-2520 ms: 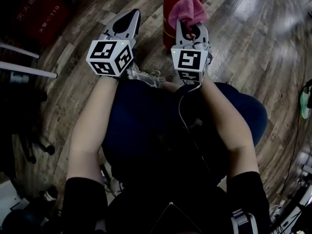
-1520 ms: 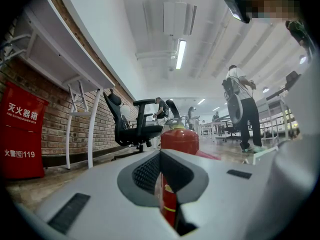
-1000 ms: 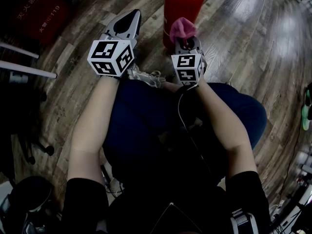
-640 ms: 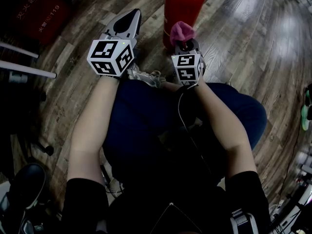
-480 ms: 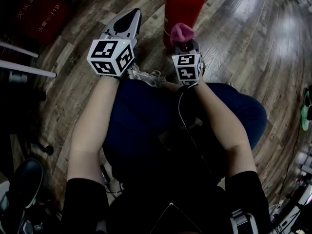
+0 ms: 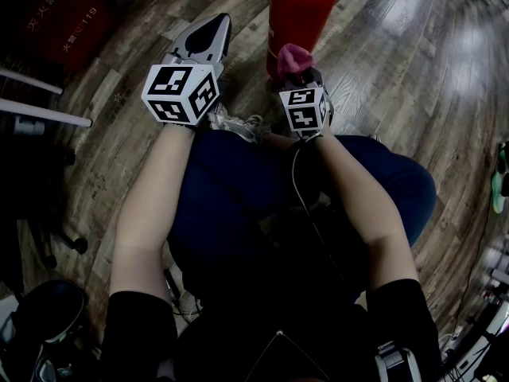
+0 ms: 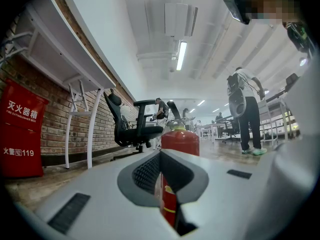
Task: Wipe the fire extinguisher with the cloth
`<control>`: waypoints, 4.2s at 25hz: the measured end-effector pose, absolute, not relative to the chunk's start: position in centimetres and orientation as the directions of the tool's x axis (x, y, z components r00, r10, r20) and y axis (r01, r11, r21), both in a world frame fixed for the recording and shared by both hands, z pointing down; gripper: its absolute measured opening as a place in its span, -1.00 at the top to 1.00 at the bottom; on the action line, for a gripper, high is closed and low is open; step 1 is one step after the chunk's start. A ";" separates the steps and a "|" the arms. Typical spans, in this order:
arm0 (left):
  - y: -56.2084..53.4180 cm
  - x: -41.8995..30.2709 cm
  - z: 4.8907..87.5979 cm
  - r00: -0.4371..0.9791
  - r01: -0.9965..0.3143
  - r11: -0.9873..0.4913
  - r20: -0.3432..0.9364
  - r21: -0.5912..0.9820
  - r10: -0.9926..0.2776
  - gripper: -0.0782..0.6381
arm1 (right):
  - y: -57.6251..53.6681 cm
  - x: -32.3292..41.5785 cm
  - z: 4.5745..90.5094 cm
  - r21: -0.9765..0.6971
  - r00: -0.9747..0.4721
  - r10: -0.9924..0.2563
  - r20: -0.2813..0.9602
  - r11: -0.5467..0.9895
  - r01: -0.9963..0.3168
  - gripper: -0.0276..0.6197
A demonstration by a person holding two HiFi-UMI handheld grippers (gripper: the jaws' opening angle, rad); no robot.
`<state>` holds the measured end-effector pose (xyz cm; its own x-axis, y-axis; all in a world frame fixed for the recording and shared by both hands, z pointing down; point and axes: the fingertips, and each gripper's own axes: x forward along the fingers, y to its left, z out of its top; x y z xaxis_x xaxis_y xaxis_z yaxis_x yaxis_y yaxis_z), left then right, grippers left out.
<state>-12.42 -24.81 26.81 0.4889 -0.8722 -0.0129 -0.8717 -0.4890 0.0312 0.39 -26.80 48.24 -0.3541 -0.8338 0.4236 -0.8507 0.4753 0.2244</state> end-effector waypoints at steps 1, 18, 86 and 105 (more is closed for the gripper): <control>-24.8 -12.4 26.8 0.489 -0.872 -0.489 -0.013 0.032 -0.872 0.74 | -26.8 0.4 48.5 0.224 -0.354 -0.831 0.429 0.477 -0.850 0.72; -24.8 -12.6 26.7 0.491 -0.870 -0.491 -0.018 0.038 -0.871 0.74 | -26.8 1.0 53.3 0.139 -0.340 -0.761 0.552 0.486 -0.863 0.72; -24.3 -14.7 25.4 0.456 -0.881 -0.462 -0.077 0.099 -0.886 0.74 | -24.2 -2.7 29.0 0.175 -0.440 -0.894 0.088 0.448 -0.877 0.72; -24.8 -15.5 25.0 0.460 -0.872 -0.470 -0.100 0.137 -0.882 0.74 | -27.7 -4.4 25.2 0.332 -0.379 -0.924 -0.048 0.343 -0.879 0.72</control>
